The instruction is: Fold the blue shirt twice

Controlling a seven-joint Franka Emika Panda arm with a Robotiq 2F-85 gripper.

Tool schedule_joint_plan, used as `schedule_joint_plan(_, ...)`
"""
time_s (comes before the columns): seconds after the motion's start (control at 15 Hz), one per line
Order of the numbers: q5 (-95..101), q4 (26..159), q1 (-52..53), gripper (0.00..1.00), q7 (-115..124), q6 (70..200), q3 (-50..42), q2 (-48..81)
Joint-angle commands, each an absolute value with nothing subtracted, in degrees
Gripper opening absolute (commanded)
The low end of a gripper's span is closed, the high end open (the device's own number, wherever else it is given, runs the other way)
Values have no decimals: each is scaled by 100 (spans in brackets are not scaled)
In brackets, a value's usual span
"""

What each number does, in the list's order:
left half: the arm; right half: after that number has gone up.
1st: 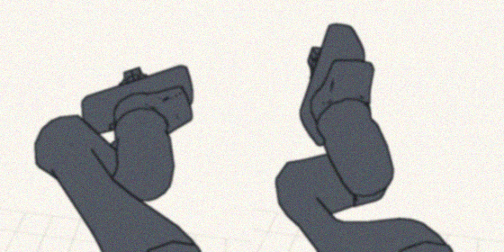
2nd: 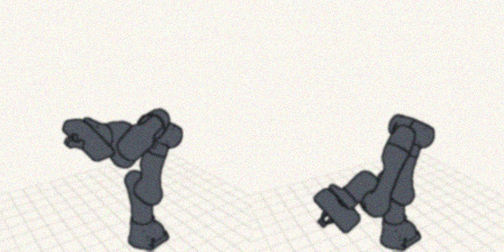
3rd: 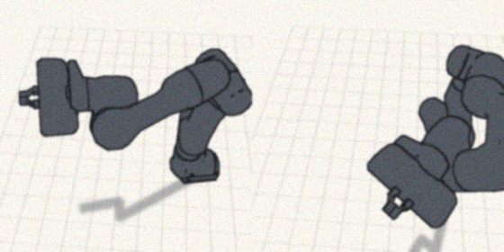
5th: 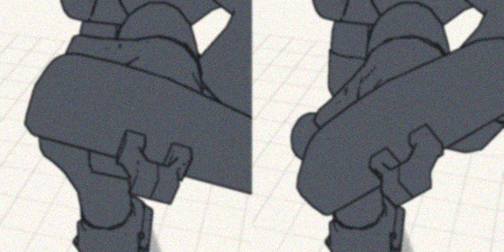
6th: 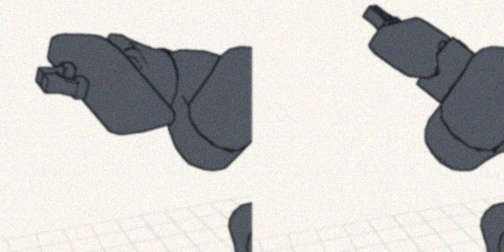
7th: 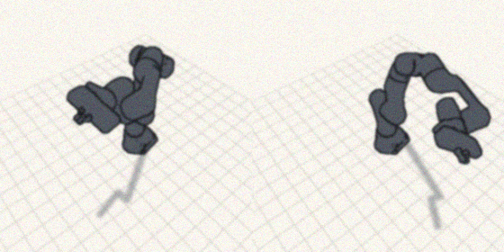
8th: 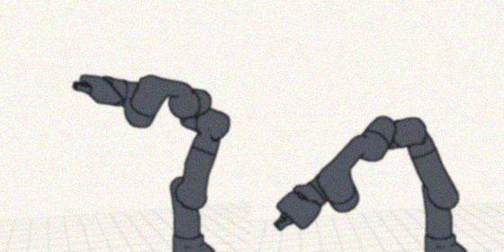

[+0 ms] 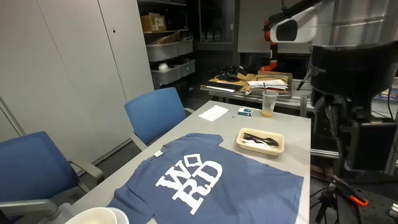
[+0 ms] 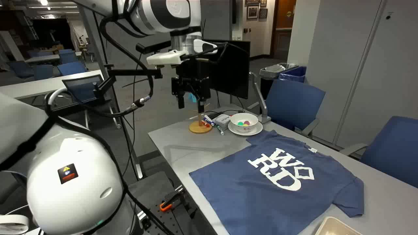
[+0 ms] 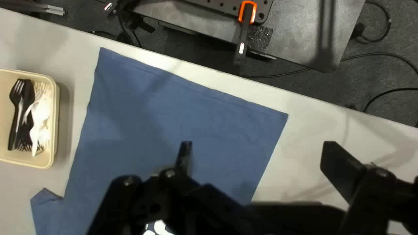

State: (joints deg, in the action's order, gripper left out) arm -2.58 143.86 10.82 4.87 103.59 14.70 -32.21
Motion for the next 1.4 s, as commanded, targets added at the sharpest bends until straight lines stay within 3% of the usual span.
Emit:
schedule_joint_plan(0.0, -224, 14380, 1157, 100, 522, 10352, 1407, -3208)
schedule_joint_plan(0.93, -224, 14379, 1156, 100, 522, 10353, 1407, -3208)
schedule_joint_plan(1.33, -259, 14430, 1157, 100, 371, 10955, 1335, -2924)
